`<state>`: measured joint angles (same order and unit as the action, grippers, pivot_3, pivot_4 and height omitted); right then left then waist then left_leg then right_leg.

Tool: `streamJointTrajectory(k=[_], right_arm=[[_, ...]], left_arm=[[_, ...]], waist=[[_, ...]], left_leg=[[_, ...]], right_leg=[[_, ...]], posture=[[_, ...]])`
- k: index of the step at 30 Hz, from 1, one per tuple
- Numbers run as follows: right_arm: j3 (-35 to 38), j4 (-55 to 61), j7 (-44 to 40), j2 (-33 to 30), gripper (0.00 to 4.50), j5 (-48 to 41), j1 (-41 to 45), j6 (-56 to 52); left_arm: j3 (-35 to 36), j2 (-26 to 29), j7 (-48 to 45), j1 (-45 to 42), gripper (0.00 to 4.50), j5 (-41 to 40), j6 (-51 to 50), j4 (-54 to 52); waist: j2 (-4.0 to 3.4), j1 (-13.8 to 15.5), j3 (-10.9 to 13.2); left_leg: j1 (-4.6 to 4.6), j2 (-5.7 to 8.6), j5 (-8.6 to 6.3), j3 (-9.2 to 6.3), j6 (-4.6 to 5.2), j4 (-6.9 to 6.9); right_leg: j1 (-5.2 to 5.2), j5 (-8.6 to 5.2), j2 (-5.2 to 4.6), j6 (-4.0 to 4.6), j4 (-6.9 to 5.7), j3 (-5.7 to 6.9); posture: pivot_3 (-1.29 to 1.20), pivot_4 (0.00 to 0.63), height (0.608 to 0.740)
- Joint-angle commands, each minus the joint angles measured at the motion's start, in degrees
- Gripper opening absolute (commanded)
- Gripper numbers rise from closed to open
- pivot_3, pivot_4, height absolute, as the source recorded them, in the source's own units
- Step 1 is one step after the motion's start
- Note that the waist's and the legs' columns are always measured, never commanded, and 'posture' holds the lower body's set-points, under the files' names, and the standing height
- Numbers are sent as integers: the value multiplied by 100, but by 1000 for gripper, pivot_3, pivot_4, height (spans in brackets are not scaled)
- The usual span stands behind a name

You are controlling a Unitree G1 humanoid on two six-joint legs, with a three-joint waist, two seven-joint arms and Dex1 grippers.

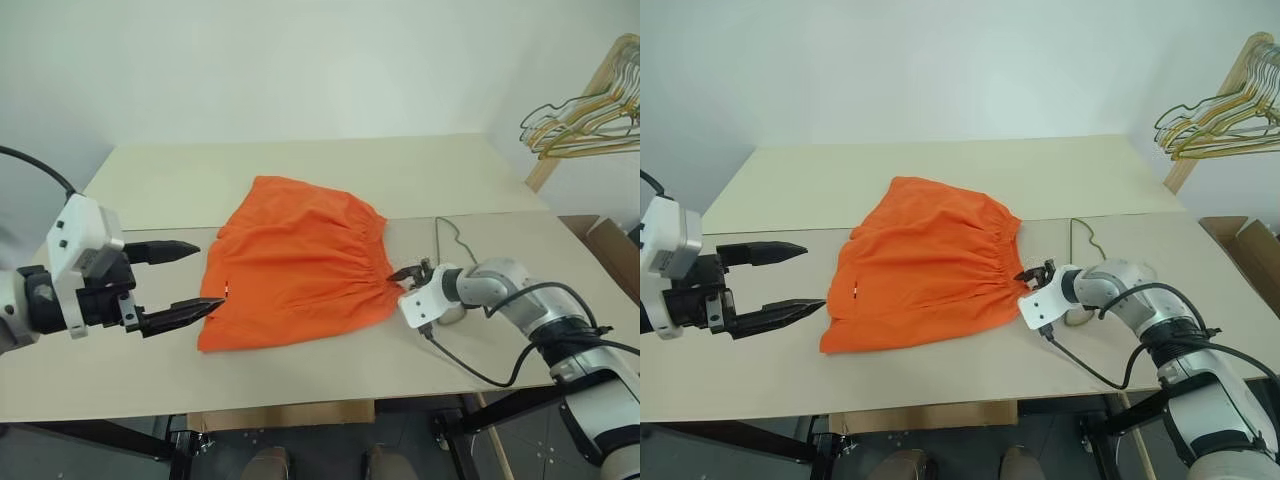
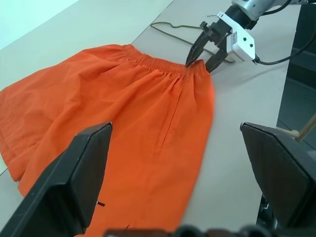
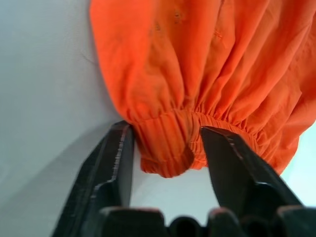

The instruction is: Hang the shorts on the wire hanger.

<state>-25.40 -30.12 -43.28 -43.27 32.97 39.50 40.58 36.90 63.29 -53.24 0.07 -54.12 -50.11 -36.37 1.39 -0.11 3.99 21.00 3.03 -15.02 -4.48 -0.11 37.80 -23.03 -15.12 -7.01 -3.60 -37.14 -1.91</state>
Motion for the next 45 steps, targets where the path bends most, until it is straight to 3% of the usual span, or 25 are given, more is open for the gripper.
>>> streamJointTrajectory(k=[1, 4, 5, 10, 15, 24, 30, 33, 37, 45], right_arm=[[107, 123, 84, -118, 1141, -81, 118, 166], [147, 158, 48, -162, 74, -157, 87, 181], [150, 164, 41, -166, 28, -182, 85, 188], [195, 220, 74, -142, 28, -283, 66, 165], [194, 297, -215, -165, 28, -595, 50, 93], [243, 517, -398, -177, 28, -836, -11, -95], [243, 571, -464, -201, 28, -899, -17, -149], [263, 617, -481, -199, 0, -926, -31, -190], [306, 732, -530, -214, 0, -980, -105, -259], [339, 871, -594, -208, 0, -1066, -193, -392]], left_arm=[[-50, 15, -20, 109, 4500, 184, 166, -136], [-327, -42, 5, 456, 4500, 626, 370, -278], [-470, -71, 36, 577, 4500, 838, 489, -305], [-1259, -78, 288, 1018, 4500, 2014, 1067, -244], [-2127, 171, 296, 1714, 4500, 4092, 2889, 671], [-3354, 167, 279, 1115, 4500, 5384, 3522, 1402], [-4212, -219, 399, 264, 4500, 6127, 3669, 2093], [-4435, -501, 631, -88, 3919, 6490, 3792, 2450], [-4412, -767, 627, -381, 2615, 6469, 3736, 2634], [-4117, -699, 352, -548, 41, 6150, 3941, 2693]], waist=[[0, -20, 0], [0, -50, 0], [0, -57, 0], [0, -68, 0], [-1, -90, 0], [-1, -86, 0], [-7, -89, -3], [-29, -69, -16], [-34, -81, -17], [-33, -146, -17]], left_leg=[[0, 0, 0, 0, 0, 0], [0, 0, -1, 2, 1, 0], [0, 0, -1, 4, 2, 0], [-2, -2, -3, 8, 5, 0], [-5, -4, -7, 20, 10, -2], [-6, -4, -17, 26, 27, 0], [-8, -5, -17, 28, 28, 0], [-22, -2, -18, 28, 29, 1], [-82, -4, -27, 27, 44, 0], [-72, -6, -31, 27, 51, 2]], right_leg=[[0, 0, 0, 0, 0, 0], [0, 0, 0, 0, 0, -4], [0, 0, 1, 0, 1, -6], [0, 0, 2, 0, 0, -10], [-2, 1, 5, 0, 3, -22], [0, 4, 4, -4, 4, -24], [0, 5, 5, -6, 0, -25], [14, 5, 4, -8, 1, -26], [78, 4, 5, -10, 6, -25], [68, 4, 6, -10, 9, -29]], posture=[[88, 49, 740], [78, 49, 740], [75, 49, 740], [57, 47, 740], [28, 47, 740], [7, 46, 740], [0, 46, 740], [-6, 46, 740], [-13, 45, 740], [-14, 47, 740]])
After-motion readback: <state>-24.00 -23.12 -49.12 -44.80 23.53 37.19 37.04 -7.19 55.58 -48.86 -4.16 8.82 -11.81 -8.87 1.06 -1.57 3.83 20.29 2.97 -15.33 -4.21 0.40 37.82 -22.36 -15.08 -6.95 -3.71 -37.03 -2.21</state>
